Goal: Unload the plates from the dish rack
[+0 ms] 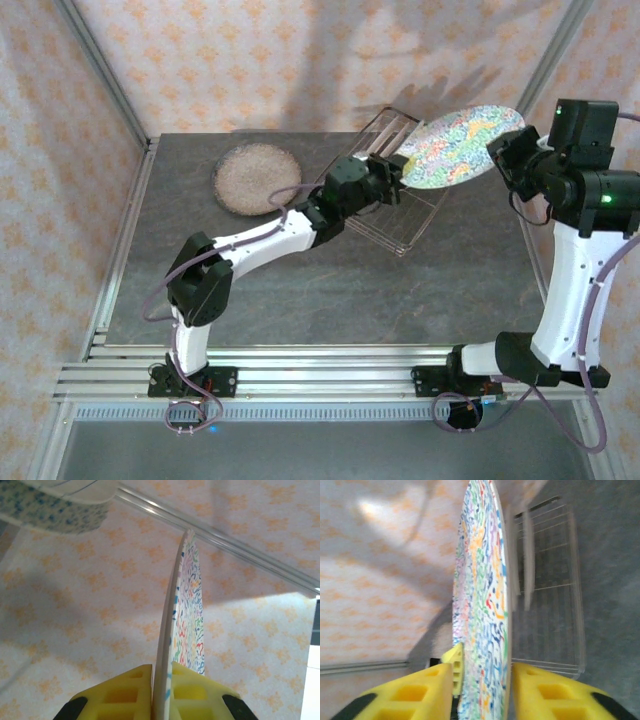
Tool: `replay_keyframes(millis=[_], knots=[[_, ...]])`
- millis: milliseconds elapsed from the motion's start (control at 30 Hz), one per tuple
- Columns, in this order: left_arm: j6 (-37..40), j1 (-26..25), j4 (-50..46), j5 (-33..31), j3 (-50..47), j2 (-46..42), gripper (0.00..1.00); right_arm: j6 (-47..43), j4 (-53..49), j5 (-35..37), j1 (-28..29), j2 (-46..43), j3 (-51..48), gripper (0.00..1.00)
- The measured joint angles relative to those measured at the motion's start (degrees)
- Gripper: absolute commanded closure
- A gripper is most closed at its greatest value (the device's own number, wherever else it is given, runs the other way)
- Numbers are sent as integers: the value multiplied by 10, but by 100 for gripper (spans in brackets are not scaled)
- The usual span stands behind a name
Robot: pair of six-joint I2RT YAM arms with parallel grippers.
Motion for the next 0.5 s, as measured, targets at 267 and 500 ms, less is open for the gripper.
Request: replay_keyframes(millis=[267,500], knots=[[56,63,0,51,0,-37,100,-2,64,-84,3,50,9,29],[121,137,-19,80,-47,-118,100,-18,129,-127,62,72,9,25]])
